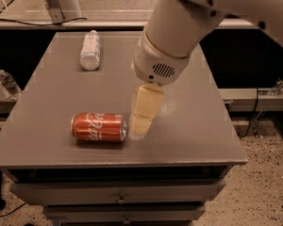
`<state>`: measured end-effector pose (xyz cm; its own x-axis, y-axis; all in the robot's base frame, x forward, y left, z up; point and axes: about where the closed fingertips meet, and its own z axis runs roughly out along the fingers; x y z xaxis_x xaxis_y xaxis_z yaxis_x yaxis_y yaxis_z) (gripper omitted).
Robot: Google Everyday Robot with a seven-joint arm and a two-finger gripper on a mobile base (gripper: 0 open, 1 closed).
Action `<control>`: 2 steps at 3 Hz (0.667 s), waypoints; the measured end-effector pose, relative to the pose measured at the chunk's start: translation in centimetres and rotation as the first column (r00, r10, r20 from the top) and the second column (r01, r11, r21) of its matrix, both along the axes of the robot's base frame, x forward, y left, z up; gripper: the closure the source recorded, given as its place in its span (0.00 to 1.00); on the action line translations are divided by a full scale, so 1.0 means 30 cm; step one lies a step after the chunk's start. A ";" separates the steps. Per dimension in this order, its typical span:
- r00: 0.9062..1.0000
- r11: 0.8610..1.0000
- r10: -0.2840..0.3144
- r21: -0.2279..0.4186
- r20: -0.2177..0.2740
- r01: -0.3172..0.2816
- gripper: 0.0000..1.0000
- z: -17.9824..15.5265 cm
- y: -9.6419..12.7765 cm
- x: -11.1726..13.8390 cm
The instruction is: Place coke can upright
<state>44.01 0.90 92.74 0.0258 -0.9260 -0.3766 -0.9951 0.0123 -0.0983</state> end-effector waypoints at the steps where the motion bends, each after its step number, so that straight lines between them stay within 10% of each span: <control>1: 0.997 0.995 0.076 -0.059 0.022 -0.075 0.00 -0.062 0.043 -0.002; 2: 0.992 0.987 0.114 -0.120 0.048 -0.108 0.00 -0.119 0.107 0.016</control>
Offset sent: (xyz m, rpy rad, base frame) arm 0.0155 0.0550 -0.0598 -0.1932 -0.0827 0.1428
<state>44.50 4.10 89.16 0.1485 -0.9537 -0.2614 -0.9828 -0.1129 -0.1464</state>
